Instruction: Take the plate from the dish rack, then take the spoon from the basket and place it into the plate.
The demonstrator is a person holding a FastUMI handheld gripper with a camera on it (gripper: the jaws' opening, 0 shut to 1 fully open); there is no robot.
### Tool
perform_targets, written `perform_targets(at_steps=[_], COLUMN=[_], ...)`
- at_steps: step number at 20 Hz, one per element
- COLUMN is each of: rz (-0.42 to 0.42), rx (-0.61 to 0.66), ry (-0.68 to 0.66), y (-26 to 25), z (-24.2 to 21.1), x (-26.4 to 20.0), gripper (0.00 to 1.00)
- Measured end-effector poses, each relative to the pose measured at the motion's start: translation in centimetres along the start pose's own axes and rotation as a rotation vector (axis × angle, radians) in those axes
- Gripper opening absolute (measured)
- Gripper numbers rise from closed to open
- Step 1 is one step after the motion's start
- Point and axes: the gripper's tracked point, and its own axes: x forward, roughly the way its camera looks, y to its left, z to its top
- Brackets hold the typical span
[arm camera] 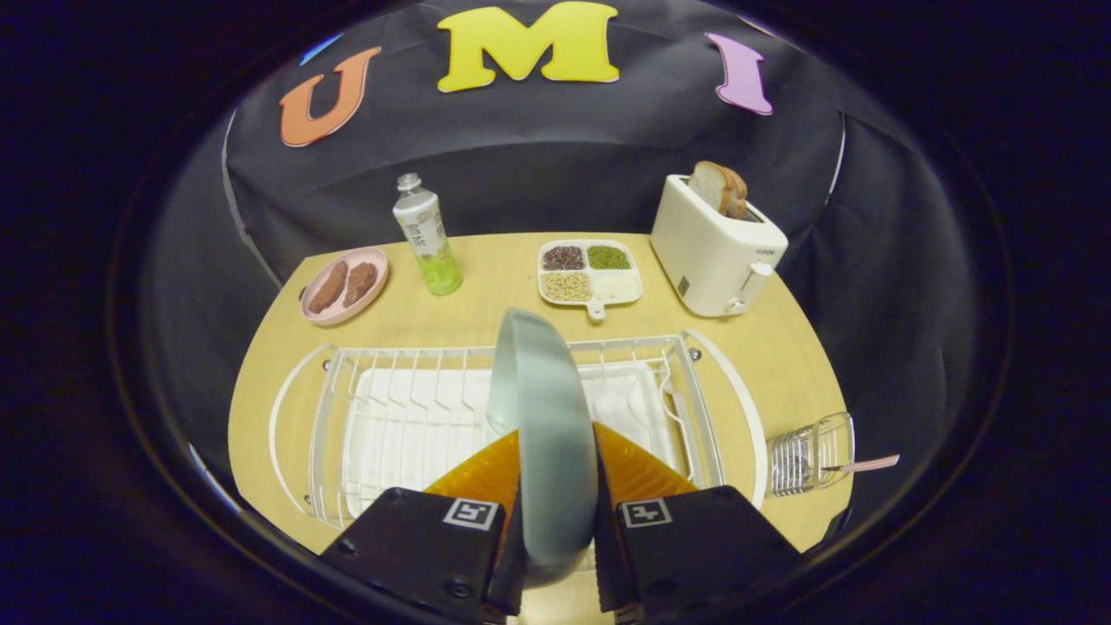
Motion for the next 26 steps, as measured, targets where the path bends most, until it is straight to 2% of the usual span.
perform_targets(at_steps=[7, 10, 16, 26], rz=[-0.200, -0.222, -0.098, 0.048], rx=[-0.048, -0.056, 0.000, 0.011], ry=[-0.116, -0.210, -0.208, -0.206], y=[-0.5, -0.6, -0.9, -4.9], z=[3.1, 4.6, 1.6, -8.6], x=[-2.5, -4.5, -7.3, -12.2], gripper=[0.33, 0.34, 0.34, 0.33])
